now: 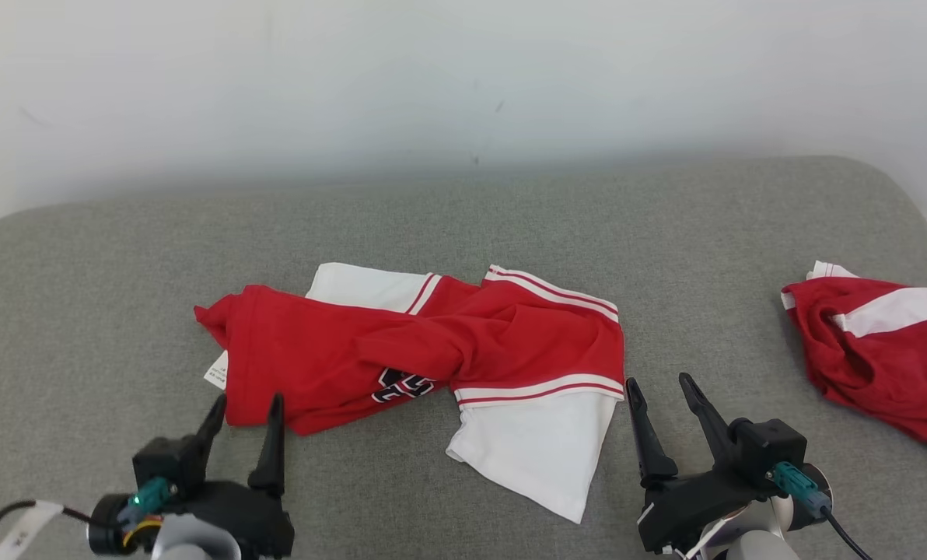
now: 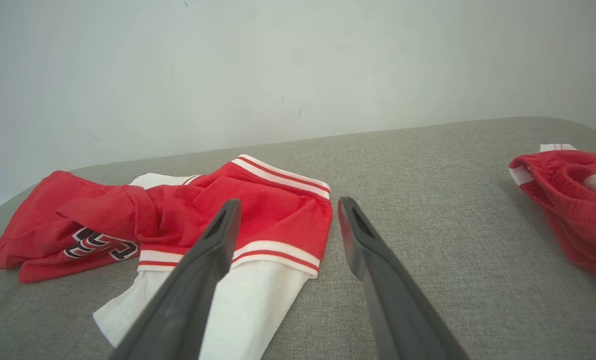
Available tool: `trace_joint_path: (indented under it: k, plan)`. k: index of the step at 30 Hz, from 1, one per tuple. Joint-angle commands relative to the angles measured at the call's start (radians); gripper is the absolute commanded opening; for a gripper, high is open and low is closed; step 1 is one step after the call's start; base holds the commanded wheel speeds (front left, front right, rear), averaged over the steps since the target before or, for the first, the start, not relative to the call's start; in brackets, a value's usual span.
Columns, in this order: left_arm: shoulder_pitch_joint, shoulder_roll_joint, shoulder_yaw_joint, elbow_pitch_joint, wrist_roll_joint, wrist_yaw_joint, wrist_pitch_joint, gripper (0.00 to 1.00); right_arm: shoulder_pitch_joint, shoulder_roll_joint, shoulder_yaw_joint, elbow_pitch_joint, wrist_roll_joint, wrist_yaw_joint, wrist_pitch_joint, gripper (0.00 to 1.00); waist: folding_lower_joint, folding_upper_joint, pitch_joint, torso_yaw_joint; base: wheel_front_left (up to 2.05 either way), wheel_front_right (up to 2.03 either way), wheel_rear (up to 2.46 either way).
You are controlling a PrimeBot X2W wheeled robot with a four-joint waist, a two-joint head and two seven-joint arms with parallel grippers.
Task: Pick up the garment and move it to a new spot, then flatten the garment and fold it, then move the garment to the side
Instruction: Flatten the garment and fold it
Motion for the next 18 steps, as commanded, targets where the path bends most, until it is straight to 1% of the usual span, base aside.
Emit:
trace_joint_path:
  k: [1,7,10,18]
  plan:
    - [-0.034,0.004,0.010,0.003,0.020,-0.005,-0.001,1.00,-0.002,-0.006,0.004,0.000,0.006,0.000,-0.001,1.00,0.0003,0.0001,0.013,0.000,0.00,0.00,0.00]
    - [-0.161,0.020,0.026,0.055,0.049,-0.033,-0.001,1.00,-0.033,-0.013,0.016,-0.003,0.006,0.000,-0.001,1.00,0.0003,0.0001,0.075,-0.023,0.00,0.00,0.00]
    - [-0.230,0.038,0.033,0.110,0.060,-0.042,-0.001,1.00,-0.053,-0.015,0.020,-0.006,0.002,0.000,-0.001,1.00,0.0003,0.0001,0.109,-0.046,0.00,0.00,0.00]
    - [-0.375,0.058,0.074,0.247,0.035,-0.048,-0.001,1.00,-0.078,-0.029,0.009,-0.013,0.007,0.000,-0.001,1.00,0.0003,0.0001,0.170,-0.085,0.00,0.00,0.00]
